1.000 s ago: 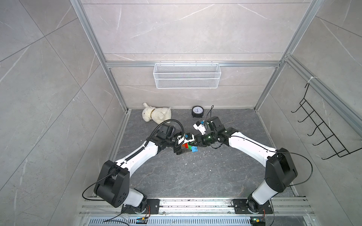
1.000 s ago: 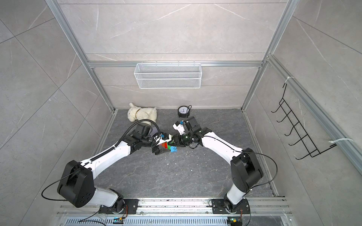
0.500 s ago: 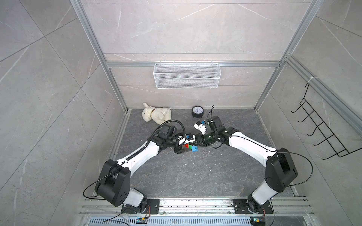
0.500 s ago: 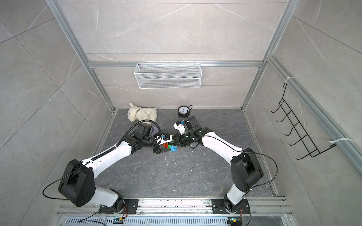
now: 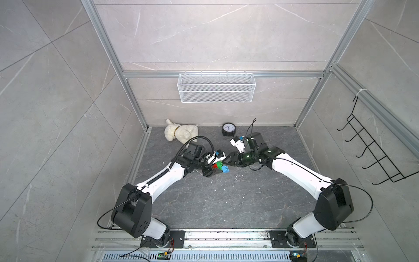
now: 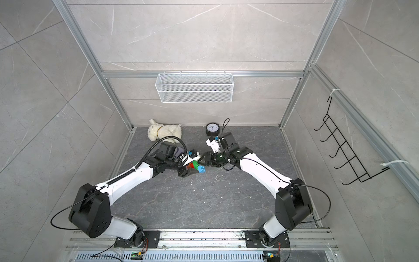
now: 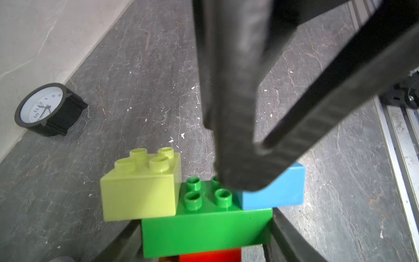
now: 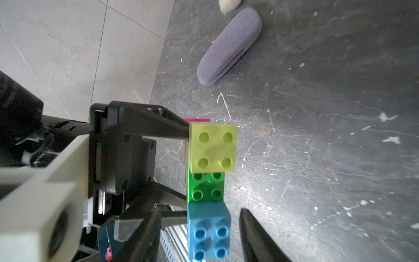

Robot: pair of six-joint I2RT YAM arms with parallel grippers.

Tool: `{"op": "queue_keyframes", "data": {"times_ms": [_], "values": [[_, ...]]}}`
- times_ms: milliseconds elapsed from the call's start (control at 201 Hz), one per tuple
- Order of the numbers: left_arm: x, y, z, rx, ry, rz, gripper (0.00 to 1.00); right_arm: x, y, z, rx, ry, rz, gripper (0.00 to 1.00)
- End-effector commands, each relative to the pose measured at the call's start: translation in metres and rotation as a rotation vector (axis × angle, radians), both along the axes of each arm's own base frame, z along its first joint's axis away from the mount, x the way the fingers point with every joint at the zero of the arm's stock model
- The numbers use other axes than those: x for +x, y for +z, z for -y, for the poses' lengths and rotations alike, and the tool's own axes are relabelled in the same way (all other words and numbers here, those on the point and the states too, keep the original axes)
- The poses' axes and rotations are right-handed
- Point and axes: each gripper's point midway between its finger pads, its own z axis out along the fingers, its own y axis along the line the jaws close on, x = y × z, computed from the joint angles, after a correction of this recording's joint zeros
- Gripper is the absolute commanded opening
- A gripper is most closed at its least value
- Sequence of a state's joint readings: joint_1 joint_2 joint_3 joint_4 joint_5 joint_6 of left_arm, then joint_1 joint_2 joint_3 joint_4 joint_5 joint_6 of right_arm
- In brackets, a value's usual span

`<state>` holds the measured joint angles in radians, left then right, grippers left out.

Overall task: Assemble the letter y with lego
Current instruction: Place the lego brick at the center of the board.

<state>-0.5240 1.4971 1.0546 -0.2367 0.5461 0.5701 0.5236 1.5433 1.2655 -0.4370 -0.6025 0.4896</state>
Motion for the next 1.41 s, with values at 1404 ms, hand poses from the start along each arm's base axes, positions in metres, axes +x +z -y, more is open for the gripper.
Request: {"op": "queue_keyframes", "data": {"times_ms": [1404], "values": [[0.077, -0.128, 0.016, 0.165, 1.267, -0.747, 0.50, -0.020, 0.003, 0.126, -0.068, -0.490, 0.181, 0.58]]}}
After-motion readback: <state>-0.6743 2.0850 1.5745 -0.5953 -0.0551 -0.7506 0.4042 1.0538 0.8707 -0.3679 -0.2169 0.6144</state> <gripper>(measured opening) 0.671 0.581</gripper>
